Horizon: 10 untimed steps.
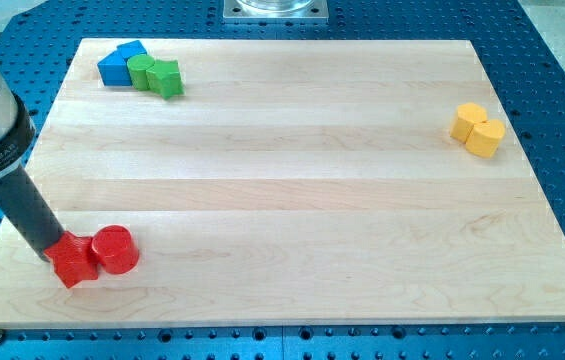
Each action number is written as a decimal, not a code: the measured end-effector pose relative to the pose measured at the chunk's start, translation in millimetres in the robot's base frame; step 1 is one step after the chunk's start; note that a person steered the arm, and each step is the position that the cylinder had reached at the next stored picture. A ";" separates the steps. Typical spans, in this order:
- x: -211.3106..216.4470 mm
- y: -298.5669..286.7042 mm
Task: Separate the red blocks from each other
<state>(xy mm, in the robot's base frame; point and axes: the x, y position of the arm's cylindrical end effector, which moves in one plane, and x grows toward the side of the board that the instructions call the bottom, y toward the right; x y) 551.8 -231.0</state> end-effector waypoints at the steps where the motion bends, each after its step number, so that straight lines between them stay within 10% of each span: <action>1: 4.7 -41.7; 5: 60.9 25.3; 10: -105.6 -31.5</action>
<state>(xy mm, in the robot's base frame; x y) 446.2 -262.5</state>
